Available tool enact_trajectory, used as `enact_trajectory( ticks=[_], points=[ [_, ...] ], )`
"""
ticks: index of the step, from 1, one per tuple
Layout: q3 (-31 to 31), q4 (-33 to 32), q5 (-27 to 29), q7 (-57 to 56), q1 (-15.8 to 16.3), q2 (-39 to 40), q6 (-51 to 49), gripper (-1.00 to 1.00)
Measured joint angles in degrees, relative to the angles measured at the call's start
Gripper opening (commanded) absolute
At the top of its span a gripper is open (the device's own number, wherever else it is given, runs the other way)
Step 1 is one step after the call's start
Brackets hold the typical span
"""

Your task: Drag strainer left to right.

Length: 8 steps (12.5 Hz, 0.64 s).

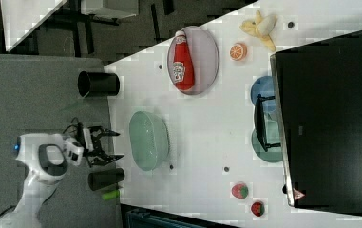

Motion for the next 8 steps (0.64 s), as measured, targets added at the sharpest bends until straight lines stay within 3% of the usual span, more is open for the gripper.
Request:
enact_trajectory(
  ticks=[3, 8],
  points=[
    [-2.1, -1.23, -0.73, 6.77, 0.34, 7.76, 8.98, 1.0],
    [-4.62, -5.6, -9.46, 11.64, 0.12, 16.74, 17.01, 1.0]
  ],
)
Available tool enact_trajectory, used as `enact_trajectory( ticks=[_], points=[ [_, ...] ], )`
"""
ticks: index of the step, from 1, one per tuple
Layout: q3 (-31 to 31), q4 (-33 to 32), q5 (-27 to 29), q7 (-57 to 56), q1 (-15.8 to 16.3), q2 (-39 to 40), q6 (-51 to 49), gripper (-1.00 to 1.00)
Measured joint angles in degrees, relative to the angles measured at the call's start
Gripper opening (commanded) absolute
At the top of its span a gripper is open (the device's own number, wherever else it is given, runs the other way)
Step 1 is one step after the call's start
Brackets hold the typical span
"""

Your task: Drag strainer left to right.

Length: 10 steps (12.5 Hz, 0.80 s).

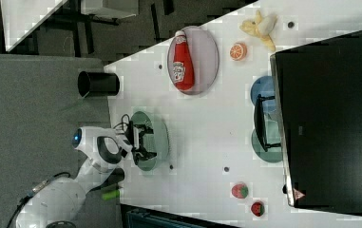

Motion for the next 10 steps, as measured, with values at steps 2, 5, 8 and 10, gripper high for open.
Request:
enact_trajectory(
  ticks=[2, 5, 8, 10],
  points=[
    [-1.92, -1.45, 0.24, 0.0, 0.27, -0.64, 0.14, 1.0],
    [-2.38, -2.13, 0.65, 0.0, -0.01, -2.07, 3.39, 1.0],
    [-3.58, -3.02, -1.24, 0.34, 0.25, -3.13, 6.32, 1.0],
    [-4.03, -2.91, -1.79, 0.9, -0.05, -2.83, 7.16, 1.0]
  ],
)
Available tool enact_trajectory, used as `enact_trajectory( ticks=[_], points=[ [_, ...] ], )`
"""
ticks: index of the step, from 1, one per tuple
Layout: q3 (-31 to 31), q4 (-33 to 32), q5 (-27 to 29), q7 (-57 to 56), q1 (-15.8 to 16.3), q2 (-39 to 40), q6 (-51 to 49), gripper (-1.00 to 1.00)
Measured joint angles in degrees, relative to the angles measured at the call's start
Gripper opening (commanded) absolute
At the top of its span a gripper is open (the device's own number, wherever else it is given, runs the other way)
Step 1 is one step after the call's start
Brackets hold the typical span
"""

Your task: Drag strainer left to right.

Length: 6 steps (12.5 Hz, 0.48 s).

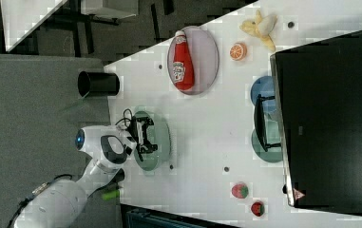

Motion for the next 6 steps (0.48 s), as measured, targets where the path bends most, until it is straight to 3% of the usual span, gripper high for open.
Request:
enact_trajectory(
  ticks=[4, 6],
  points=[
    [-2.06, -2.13, 1.45, 0.17, -1.16, -0.67, 0.17, 1.0],
    [-2.71, -7.16, 2.27, 0.11, -2.94, -2.74, 0.39, 1.0]
  ],
)
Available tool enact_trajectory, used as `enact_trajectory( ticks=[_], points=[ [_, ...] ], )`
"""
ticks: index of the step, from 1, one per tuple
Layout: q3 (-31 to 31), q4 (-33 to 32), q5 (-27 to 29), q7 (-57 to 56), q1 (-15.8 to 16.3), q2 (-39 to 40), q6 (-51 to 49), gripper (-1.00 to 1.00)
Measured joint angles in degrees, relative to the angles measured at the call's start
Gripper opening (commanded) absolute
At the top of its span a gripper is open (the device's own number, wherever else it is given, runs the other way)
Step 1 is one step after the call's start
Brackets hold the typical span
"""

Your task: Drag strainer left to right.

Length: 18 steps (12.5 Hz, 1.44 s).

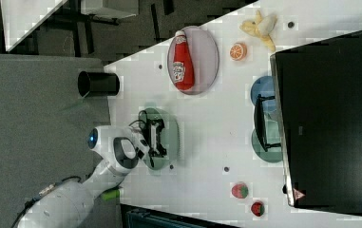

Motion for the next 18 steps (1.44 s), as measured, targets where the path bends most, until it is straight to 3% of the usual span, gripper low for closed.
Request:
enact_trajectory(
  ticks=[4, 8, 15, 18],
  points=[
    [-2.52, -4.7, -0.86, -2.13, -2.22, -2.91, 0.84, 1.0],
    [-3.16, -4.92, -1.23, -7.61, -5.8, -3.01, 1.34, 1.0],
    [-9.77, -6.27, -1.69, -14.88, -11.4, -4.81, 1.23, 1.0],
    [-13.67, -6.71, -2.13, -16.39, -12.1, -4.92, 1.34, 1.0]
  ],
)
